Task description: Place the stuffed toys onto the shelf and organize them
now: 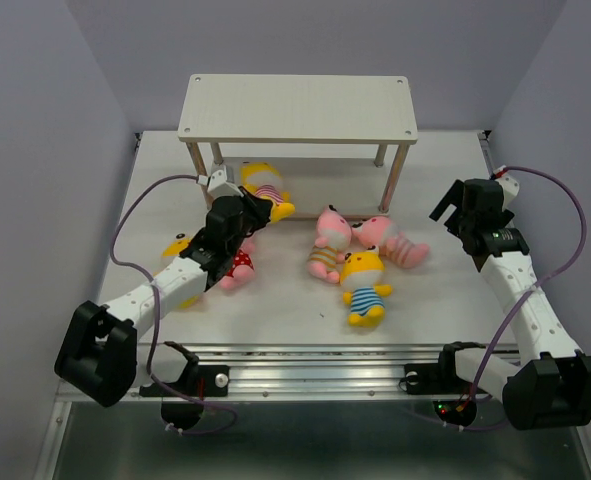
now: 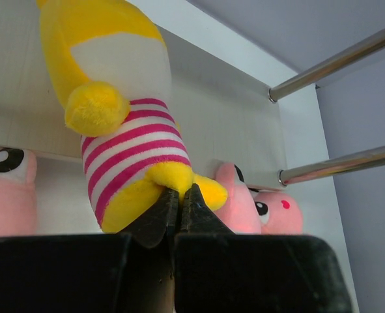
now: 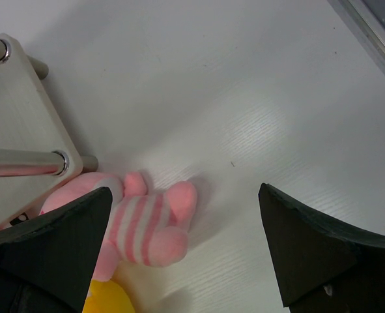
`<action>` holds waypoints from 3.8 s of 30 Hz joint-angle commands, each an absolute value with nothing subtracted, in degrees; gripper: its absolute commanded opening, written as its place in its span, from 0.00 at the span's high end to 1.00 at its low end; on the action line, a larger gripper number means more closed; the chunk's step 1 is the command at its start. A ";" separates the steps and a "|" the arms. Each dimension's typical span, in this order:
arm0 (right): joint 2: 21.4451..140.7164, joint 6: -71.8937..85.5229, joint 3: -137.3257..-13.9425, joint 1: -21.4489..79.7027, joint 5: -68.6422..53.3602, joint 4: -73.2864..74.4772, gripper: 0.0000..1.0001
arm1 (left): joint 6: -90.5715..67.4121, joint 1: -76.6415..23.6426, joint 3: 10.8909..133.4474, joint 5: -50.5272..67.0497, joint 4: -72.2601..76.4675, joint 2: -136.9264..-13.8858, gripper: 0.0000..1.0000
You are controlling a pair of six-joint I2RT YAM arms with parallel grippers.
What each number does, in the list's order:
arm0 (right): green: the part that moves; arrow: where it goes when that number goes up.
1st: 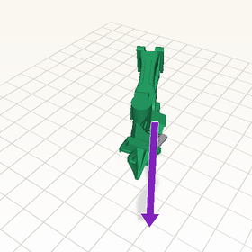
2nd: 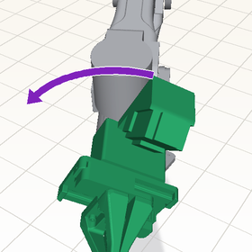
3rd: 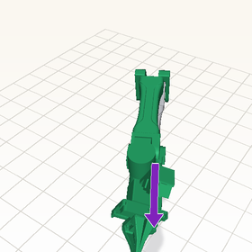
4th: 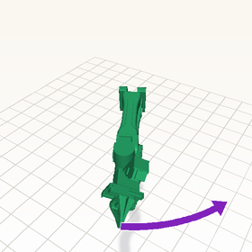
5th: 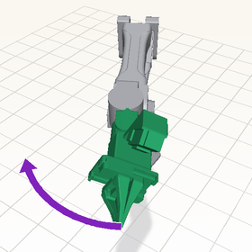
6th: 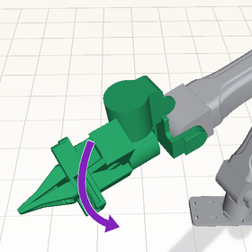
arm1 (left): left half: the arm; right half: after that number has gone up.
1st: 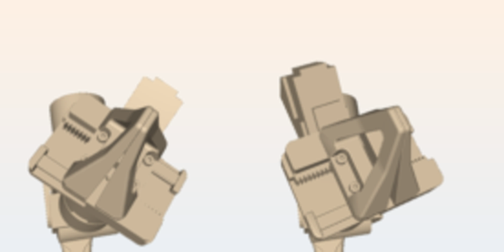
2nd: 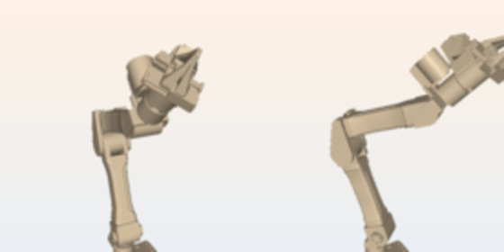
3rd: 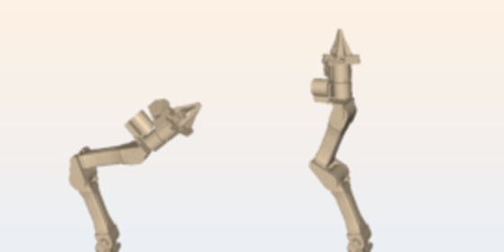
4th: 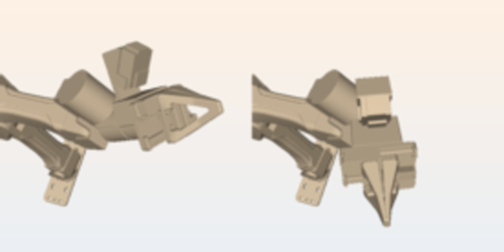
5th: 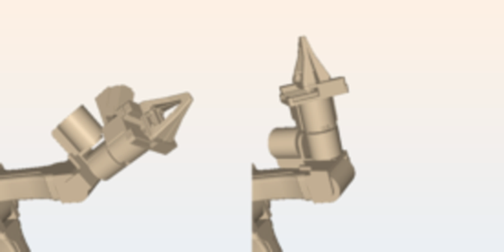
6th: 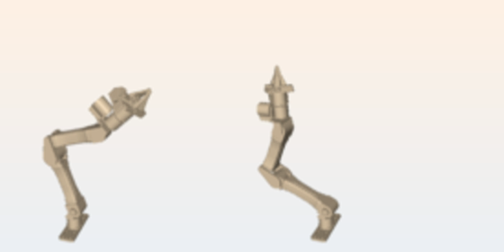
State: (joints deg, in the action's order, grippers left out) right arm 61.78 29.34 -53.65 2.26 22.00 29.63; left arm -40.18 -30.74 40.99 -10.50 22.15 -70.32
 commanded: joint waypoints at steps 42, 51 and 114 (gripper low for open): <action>61.43 28.65 -54.58 1.93 20.83 29.09 0.00 | -35.60 -18.11 49.21 -7.90 21.29 -84.99 1.00; 61.61 28.65 -54.49 1.93 20.48 29.09 0.00 | -35.86 -18.02 50.98 -8.00 18.54 -85.78 1.00; 76.90 41.57 -62.58 55.63 16.26 66.18 0.00 | -40.78 -22.76 32.96 -8.17 -9.75 -41.22 0.01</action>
